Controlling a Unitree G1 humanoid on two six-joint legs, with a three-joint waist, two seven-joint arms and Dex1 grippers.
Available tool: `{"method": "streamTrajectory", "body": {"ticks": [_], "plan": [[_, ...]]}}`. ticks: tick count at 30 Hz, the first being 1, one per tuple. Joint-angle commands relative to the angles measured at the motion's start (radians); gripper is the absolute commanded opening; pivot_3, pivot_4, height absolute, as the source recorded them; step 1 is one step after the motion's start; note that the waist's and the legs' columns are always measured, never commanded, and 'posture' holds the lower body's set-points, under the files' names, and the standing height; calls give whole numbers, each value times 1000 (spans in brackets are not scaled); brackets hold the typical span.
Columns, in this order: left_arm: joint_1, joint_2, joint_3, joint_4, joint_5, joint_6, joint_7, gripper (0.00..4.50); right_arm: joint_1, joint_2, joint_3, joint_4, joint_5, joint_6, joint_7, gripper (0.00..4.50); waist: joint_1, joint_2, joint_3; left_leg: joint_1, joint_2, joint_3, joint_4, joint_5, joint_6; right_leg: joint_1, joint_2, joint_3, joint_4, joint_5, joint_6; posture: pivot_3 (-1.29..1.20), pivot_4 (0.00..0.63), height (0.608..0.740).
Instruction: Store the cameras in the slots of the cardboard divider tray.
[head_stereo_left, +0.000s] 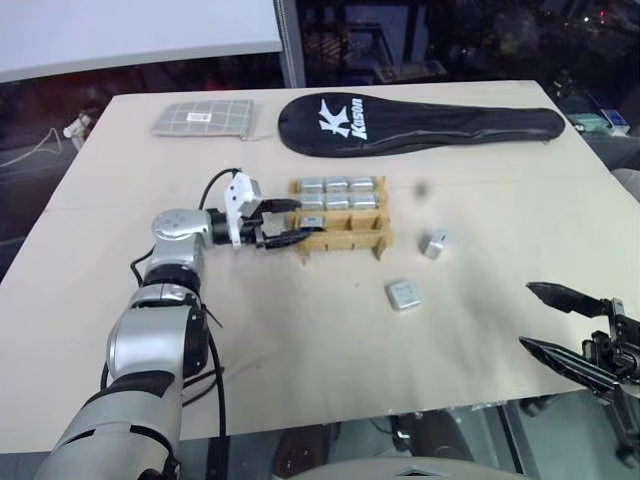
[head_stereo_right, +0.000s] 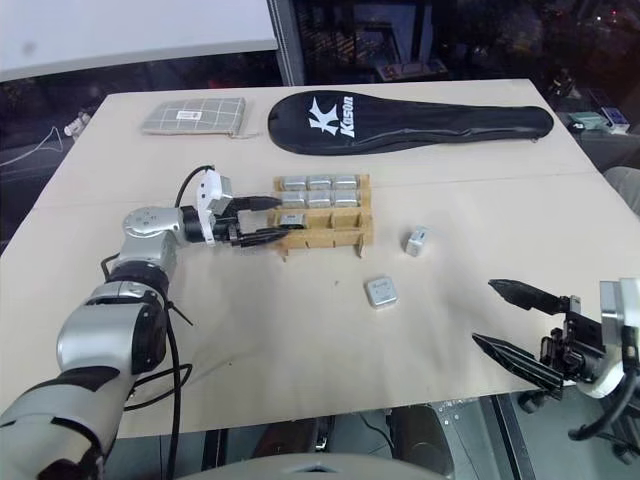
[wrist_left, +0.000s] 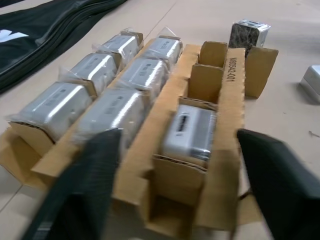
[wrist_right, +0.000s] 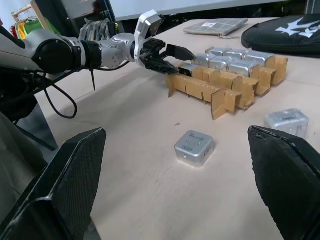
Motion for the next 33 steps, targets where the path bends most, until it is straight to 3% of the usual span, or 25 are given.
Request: {"method": "streamTrajectory", "body": {"ticks": [1,6,11,17,20,22,27,33], "plan": [[-18,21,34,-46,-46,4,-59,4438,-12,3,-20,-14,3,-7,0,4500,0,0,0,0,0,0,0,0,0,0,0,0,0,0,0,0,150,740],[36,59,57,-250,-161,163,-143,4438,-48,16,18,-8,-27,-11,-22,4500,-4,0,0,-1,0,0,0,0,0,-1,0,-1,0,0,0,0,150,740],[245,133,54,-691,-276,450,-123,4438,-156,24,122,23,-156,-14,-117,4500,-27,1,0,0,1,-3,0,0,0,-1,0,1,0,0,0,0,150,740],[528,266,138,-1221,-419,791,39,4438,-342,76,290,18,-313,45,-349,4500,-29,1,0,0,4,-4,0,0,0,-2,0,2,1,0,0,0,150,740],[651,393,194,-1412,-542,1007,41,4438,-417,111,364,6,-418,89,-498,4500,-27,1,0,-1,4,-4,-1,0,0,-3,0,2,1,0,-1,0,150,740],[690,426,258,-1491,-592,1059,102,4438,-471,147,414,-2,-473,121,-583,4500,-23,3,1,-1,3,-3,-2,0,0,-4,0,3,0,0,-1,0,150,740],[781,485,408,-1608,-629,1173,238,4438,-622,362,478,-27,-534,379,-945,4500,-25,3,1,-1,3,-4,-2,0,0,-4,0,2,0,-1,-2,0,150,740],[898,452,527,-1725,-638,1188,362,4438,-689,537,497,-10,-568,508,-1122,4500,-27,3,1,-4,2,-2,-6,0,-1,-9,0,4,0,1,-3,0,150,740]]}}
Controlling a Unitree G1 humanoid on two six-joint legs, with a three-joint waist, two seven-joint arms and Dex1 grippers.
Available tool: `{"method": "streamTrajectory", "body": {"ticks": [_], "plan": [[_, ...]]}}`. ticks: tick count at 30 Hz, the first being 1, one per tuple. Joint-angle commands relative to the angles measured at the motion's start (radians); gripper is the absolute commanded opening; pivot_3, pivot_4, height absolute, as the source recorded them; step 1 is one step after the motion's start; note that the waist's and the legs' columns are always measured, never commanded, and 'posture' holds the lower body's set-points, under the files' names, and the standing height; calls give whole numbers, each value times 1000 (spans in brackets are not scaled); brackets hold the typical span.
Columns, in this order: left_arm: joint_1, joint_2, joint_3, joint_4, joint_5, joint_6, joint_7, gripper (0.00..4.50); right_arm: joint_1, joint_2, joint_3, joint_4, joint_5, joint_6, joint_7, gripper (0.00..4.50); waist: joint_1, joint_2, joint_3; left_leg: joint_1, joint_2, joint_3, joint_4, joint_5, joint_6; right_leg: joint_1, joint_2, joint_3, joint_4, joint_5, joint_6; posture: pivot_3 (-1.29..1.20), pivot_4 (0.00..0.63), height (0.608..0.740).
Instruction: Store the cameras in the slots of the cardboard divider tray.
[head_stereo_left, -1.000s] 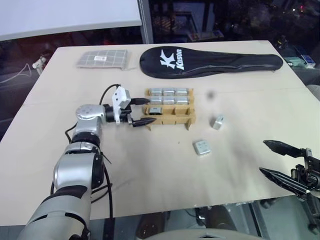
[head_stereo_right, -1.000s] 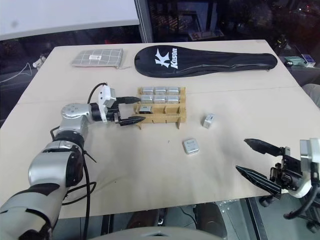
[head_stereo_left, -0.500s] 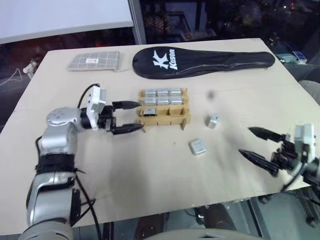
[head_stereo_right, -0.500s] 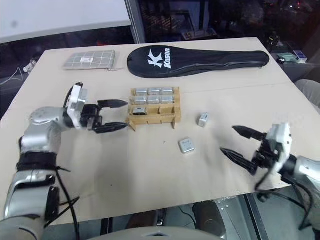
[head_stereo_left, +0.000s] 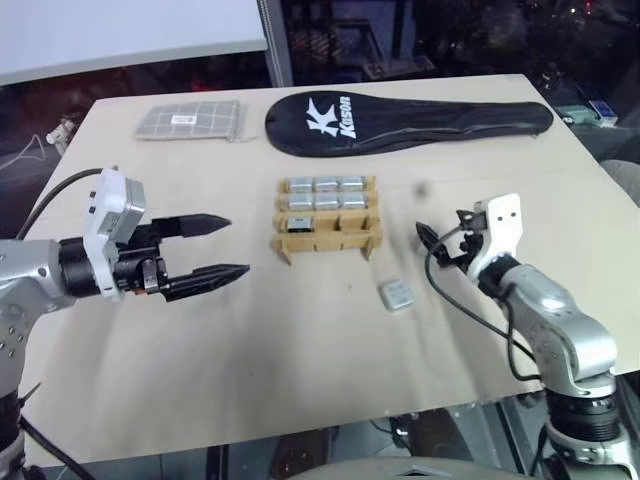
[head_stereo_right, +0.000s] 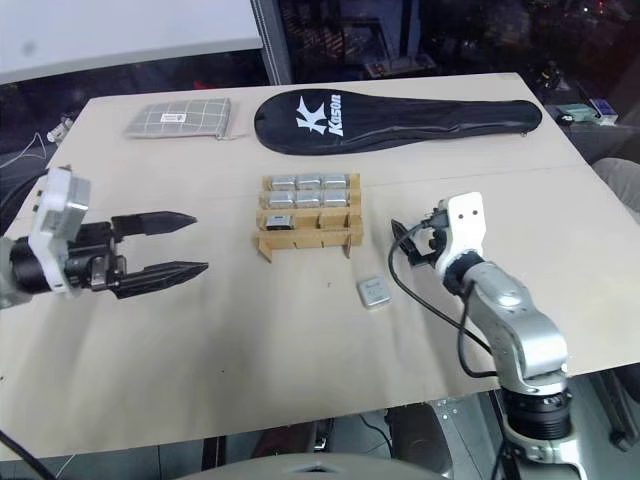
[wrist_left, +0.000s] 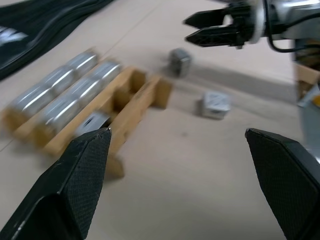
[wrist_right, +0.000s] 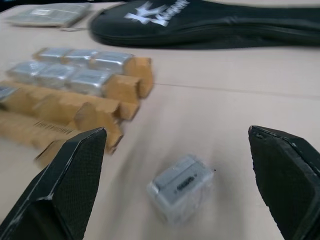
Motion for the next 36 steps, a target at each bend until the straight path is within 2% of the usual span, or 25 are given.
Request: {"method": "streamTrajectory", "body": {"ticks": [1,8,23,24,25,27,28,29,30,31,36], "plan": [[35,-6,73,-83,-12,-15,58,4438,-36,70,-12,-39,-1,117,-105,4500,3,0,0,-1,0,-1,0,0,0,-1,0,0,0,1,-1,0,150,740],[24,34,109,-46,-49,-51,11,4438,-55,155,8,-24,-53,249,-216,4500,-2,0,0,-2,-1,0,0,0,-1,-2,0,-1,0,-1,-1,0,150,740],[21,99,93,50,-91,-154,-225,4438,-82,184,-6,4,-102,277,-223,4500,-26,1,0,-2,-1,1,-1,0,0,-2,1,0,0,-2,1,0,150,740],[16,96,89,52,-94,-159,-225,4500,-80,188,-5,2,-104,276,-224,3980,-26,1,0,-2,0,1,-1,0,0,-2,1,0,0,-2,1,0,150,740],[13,94,85,54,-95,-163,-225,4500,-78,191,-2,-1,-106,275,-224,3766,-26,1,0,-2,0,1,-1,0,0,-2,1,0,0,-2,1,0,150,740],[7,93,74,58,-94,-168,-221,4500,-79,195,2,-3,-110,274,-222,2770,-25,1,0,-2,0,1,-1,0,0,-2,1,0,0,-2,1,0,150,740],[6,93,68,60,-91,-171,-220,4500,-81,197,4,-2,-113,273,-222,2081,-25,1,0,-2,0,1,-1,0,0,-2,1,0,0,-2,1,0,150,740],[5,92,64,64,-89,-175,-221,4500,-84,197,6,0,-116,271,-221,1830,-25,1,0,-2,0,1,-1,0,0,-2,1,0,0,-2,1,0,150,740],[5,92,61,66,-88,-178,-221,4500,-86,197,7,1,-119,269,-220,1144,-26,1,0,-2,0,1,-1,0,0,-2,1,0,0,-2,1,0,150,740],[7,93,59,69,-86,-181,-222,4500,-89,196,8,2,-123,267,-219,814,-26,1,0,-2,0,1,-1,0,0,-2,1,0,0,-2,1,0,150,740],[22,96,62,79,-80,-190,-230,4500,-94,172,28,-5,-145,255,-202,764,-26,1,0,-2,0,1,-2,0,0,-3,1,0,0,-2,1,0,150,740]]}}
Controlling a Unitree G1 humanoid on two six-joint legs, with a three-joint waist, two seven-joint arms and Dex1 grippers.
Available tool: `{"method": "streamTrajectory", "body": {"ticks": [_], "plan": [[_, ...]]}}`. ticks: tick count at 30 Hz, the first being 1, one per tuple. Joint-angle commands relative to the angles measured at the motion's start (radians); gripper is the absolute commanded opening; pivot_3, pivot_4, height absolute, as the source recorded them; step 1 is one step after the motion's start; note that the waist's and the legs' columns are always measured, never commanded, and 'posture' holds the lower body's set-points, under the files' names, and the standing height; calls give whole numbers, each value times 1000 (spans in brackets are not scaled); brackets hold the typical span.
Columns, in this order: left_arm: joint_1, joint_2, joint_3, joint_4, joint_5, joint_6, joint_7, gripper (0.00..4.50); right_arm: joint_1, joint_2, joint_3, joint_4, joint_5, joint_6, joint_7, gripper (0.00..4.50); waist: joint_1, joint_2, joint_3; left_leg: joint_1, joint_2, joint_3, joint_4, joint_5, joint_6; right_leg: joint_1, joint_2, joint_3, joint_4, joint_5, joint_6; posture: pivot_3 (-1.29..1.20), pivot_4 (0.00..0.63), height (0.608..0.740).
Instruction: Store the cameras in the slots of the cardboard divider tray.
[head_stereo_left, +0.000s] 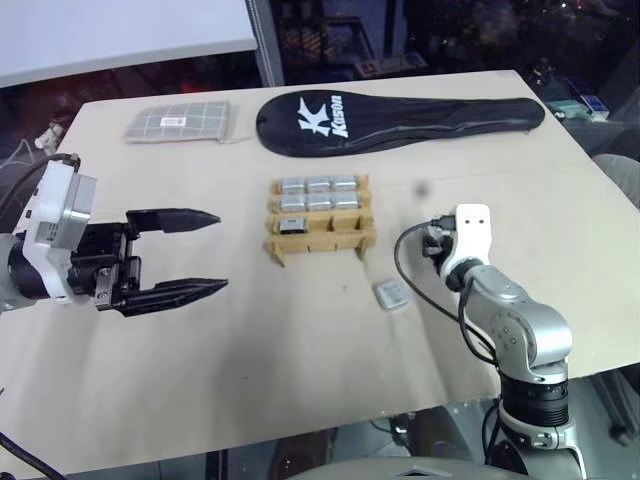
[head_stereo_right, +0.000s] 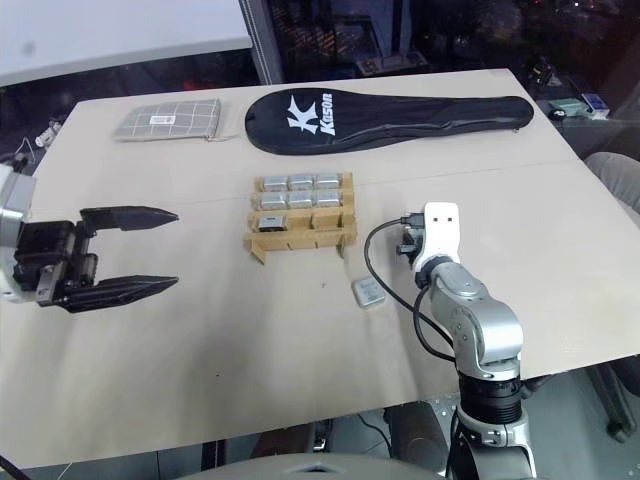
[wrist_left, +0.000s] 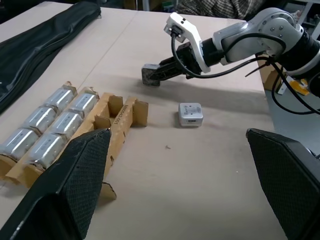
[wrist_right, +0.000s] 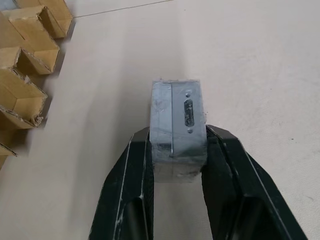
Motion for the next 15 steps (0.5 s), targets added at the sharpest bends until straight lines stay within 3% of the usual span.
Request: {"method": "streamTrajectory", "body": {"ticks": [1,4,8,15], "plan": [[7,11,14,-1,-1,-19,-12,4500,-23,-22,17,-35,-19,-20,20,764,0,0,0,0,0,0,0,0,0,0,0,0,0,0,0,0,150,740],[21,10,26,7,2,-24,-17,4500,-34,-147,85,-48,-34,-92,148,764,0,0,0,0,0,0,0,0,0,0,0,0,0,0,0,0,150,740],[27,4,32,36,11,-39,-19,4500,-108,-319,198,25,-78,-455,437,764,-3,0,1,-1,0,2,0,0,0,-1,0,0,0,0,0,0,150,740],[88,-29,32,67,63,-94,-16,4500,-473,-322,282,445,-15,-725,914,764,-22,-1,1,0,4,6,0,0,0,-1,3,0,0,1,0,0,150,740]]}}
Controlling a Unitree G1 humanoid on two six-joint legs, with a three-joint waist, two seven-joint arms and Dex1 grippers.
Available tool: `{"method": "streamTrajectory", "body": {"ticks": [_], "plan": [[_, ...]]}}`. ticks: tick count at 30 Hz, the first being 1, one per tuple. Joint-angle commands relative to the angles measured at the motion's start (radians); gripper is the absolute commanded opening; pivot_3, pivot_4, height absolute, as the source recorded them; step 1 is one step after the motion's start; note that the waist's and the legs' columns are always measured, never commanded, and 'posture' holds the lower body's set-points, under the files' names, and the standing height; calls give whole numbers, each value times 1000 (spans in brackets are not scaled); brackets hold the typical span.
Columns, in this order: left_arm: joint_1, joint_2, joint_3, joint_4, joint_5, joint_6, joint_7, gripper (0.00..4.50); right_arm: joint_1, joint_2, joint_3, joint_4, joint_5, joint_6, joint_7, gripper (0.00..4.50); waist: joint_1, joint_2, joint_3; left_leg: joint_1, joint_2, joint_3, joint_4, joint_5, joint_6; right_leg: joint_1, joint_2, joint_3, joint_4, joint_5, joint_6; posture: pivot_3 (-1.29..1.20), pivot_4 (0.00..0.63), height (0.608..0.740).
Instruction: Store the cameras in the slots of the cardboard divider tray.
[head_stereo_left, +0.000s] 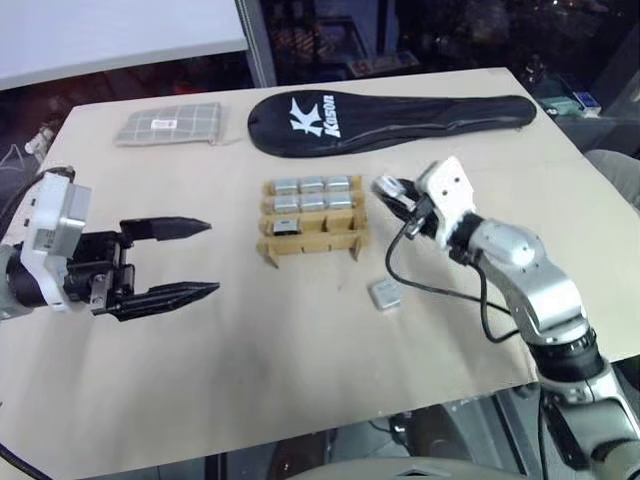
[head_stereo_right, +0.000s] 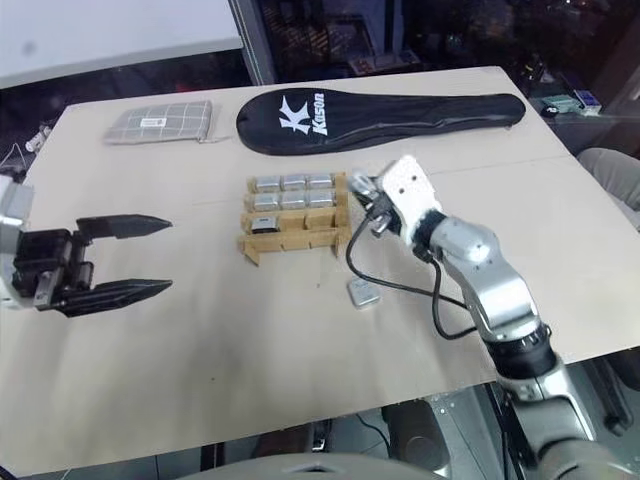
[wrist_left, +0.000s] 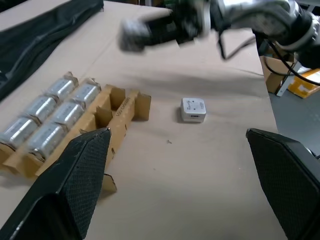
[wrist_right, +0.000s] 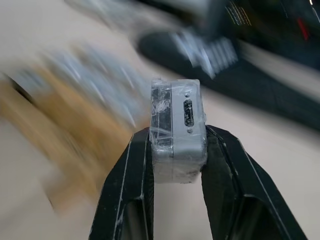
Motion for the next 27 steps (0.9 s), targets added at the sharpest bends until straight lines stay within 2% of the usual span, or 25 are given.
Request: {"method": "streamTrajectory", "body": {"ticks": [1,9,17,27], "plan": [[11,1,28,17,26,-46,1,4500,-195,49,47,266,4,-141,215,764,-2,0,0,0,0,0,0,0,0,0,0,0,0,1,-2,0,150,740],[35,-9,66,6,13,-54,22,4500,-466,204,119,799,-58,-378,551,764,1,0,0,-6,-1,-6,0,0,-1,-6,-2,-1,0,5,-7,0,150,740],[73,-23,122,-36,-14,-42,44,4500,-632,286,90,1217,-180,-576,550,764,2,0,1,-14,-4,-10,0,3,-7,-13,-6,-3,0,5,-7,0,150,740],[76,-20,136,-43,-24,-30,58,4500,-676,303,60,1361,-257,-619,569,764,-2,0,1,-13,-4,-10,0,3,-8,-13,-5,-3,1,5,-7,0,150,740]]}}
